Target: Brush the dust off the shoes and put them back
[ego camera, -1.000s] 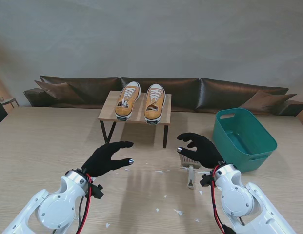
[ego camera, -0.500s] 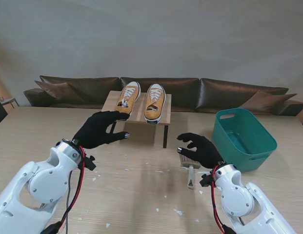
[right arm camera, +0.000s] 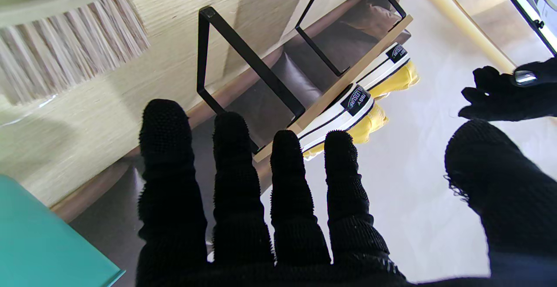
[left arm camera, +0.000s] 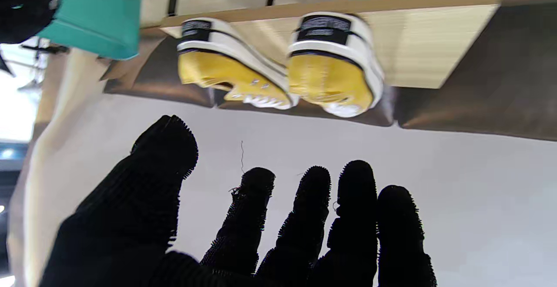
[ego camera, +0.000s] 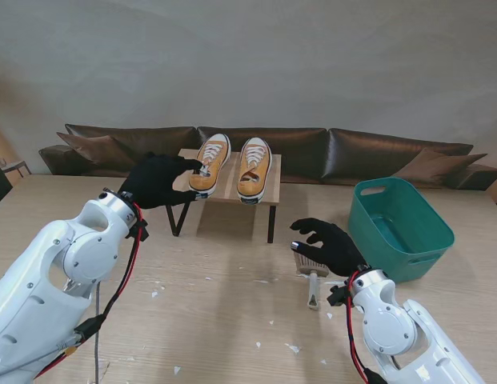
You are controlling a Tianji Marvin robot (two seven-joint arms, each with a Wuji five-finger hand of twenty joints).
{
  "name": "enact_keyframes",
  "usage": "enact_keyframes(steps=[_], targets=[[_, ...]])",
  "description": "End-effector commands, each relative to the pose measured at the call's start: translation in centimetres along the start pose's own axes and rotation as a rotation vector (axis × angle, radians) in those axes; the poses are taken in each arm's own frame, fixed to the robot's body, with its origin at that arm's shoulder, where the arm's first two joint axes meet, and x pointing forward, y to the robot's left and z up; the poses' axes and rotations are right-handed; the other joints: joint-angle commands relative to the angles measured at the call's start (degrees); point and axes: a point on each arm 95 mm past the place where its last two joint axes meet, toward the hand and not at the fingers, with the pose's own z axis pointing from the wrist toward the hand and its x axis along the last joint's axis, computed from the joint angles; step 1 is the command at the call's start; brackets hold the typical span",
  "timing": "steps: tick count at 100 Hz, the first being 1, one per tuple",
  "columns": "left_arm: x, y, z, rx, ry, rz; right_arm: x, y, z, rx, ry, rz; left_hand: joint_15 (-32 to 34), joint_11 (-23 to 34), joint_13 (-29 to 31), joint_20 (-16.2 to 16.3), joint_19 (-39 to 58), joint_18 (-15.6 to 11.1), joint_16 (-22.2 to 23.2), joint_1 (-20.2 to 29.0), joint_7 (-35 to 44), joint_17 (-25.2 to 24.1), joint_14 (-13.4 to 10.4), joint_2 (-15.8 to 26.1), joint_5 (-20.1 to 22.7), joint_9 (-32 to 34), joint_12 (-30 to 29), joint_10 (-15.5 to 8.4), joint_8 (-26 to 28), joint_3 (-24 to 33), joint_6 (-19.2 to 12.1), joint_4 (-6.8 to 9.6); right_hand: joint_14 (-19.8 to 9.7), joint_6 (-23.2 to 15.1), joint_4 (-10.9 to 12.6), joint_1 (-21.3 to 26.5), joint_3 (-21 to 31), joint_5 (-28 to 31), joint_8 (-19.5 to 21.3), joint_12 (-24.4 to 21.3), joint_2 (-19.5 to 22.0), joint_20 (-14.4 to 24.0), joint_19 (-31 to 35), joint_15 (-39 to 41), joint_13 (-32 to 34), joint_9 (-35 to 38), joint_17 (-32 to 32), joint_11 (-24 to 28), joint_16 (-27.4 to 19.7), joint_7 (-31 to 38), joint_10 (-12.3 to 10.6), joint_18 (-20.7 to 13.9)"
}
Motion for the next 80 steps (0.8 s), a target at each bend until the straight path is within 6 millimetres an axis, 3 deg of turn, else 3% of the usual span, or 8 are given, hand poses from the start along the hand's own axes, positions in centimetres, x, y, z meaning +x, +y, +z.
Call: enact_keyframes(steps=[1, 14, 29, 49, 61, 80], targets=[[-1.1, -0.3, 0.4, -0.044, -0.032, -0.01, 0.2, -0.5, -0.1, 0.02, 0.008, 0.009, 3.4, 1.4, -1.8, -1.1, 4.4, -2.7, 2.4, -1.8, -1.4, -2.2, -1.0, -1.4, -2.0, -1.9, 3.2, -0.1, -1.0, 1.5, -1.3, 0.42, -0.1, 0.2, 1.4, -1.5, 0.4, 0.7, 0.4, -0.8, -0.4, -0.4, -0.3, 0.5, 1.3, 0.7, -19.4, -0.6, 0.4, 0.0, 0.3, -0.6], [-2.2, -0.3, 1.6, -0.127, -0.066, 0.051, 0.2, -0.6, -0.1, 0.03, 0.009, 0.014, 6.5, 3.2, -2.8, -1.9, 6.6, -3.5, 4.5, -2.5, -3.2, -3.1, -2.0, -2.0, -5.6, -3.6, 8.4, -0.7, -2.7, 1.8, -2.9, 0.42, -0.3, 0.2, 1.5, -1.5, 0.4, 0.7, 0.4, -0.8, -0.4, -0.4, -0.3, 0.5, 1.4, 1.0, -19.4, -0.7, 0.4, 0.0, 0.4, -0.6], [-2.7, 0.2, 3.4, -0.204, -0.083, 0.068, 0.2, -0.7, -0.1, 0.035, 0.006, 0.02, 6.2, 4.3, -4.2, -2.6, 5.6, -4.1, 4.4, -2.3, -4.7, -4.1, -3.0, -2.8, -9.6, -6.3, 10.3, -1.8, -4.1, 2.3, -6.3, 0.5, -0.1, 0.2, 1.4, -1.5, 0.4, 0.6, 0.4, -0.8, -0.3, -0.4, -0.3, 0.5, 1.4, 1.1, -19.4, -0.8, 0.5, 0.0, 0.4, -0.5], [-2.9, 1.2, 5.3, -0.297, -0.105, 0.108, 0.1, -0.6, 0.0, 0.032, 0.003, 0.026, 5.8, 6.2, -5.3, -3.1, 4.1, -4.8, 4.3, -2.1, -6.1, -4.9, -4.2, -5.2, -13.4, -9.2, 12.2, -2.9, -6.2, 6.1, -7.2, 0.18, 0.0, 0.4, 1.4, -1.5, 0.5, 0.9, 0.3, -0.7, -0.3, -0.5, -0.3, 0.5, 1.7, 1.9, -19.3, -0.7, 0.5, 0.1, 0.6, -0.5], [-3.0, 2.0, 5.9, -0.328, -0.126, 0.141, 0.1, -0.5, 0.0, 0.031, 0.001, 0.031, 5.9, 7.7, -4.9, -3.0, 4.1, -4.8, 4.2, -2.8, -5.6, -4.9, -4.2, -5.7, -13.1, -9.2, 12.9, -3.0, -6.4, 7.6, -6.1, -0.08, 0.1, 0.6, 1.4, -1.4, 0.6, 1.2, 0.3, -0.8, -0.4, -0.5, -0.3, 0.5, 1.9, 2.3, -19.3, -0.8, 0.5, 0.2, 0.6, -0.5], [-2.7, 3.6, 6.4, -0.357, -0.145, 0.142, 0.1, -0.6, 0.0, 0.032, -0.001, 0.038, 6.6, 9.2, -4.0, -2.9, 4.1, -4.4, 4.3, -2.9, -1.0, -4.2, -3.9, -6.1, -7.3, -8.6, 13.2, -2.8, -3.1, 9.1, -5.6, -0.51, 0.1, 0.7, 1.4, -1.4, 0.7, 1.4, 0.3, -0.7, -0.3, -0.5, -0.3, 0.4, 2.0, 2.6, -19.2, -0.9, 0.5, 0.2, 0.7, -0.4]])
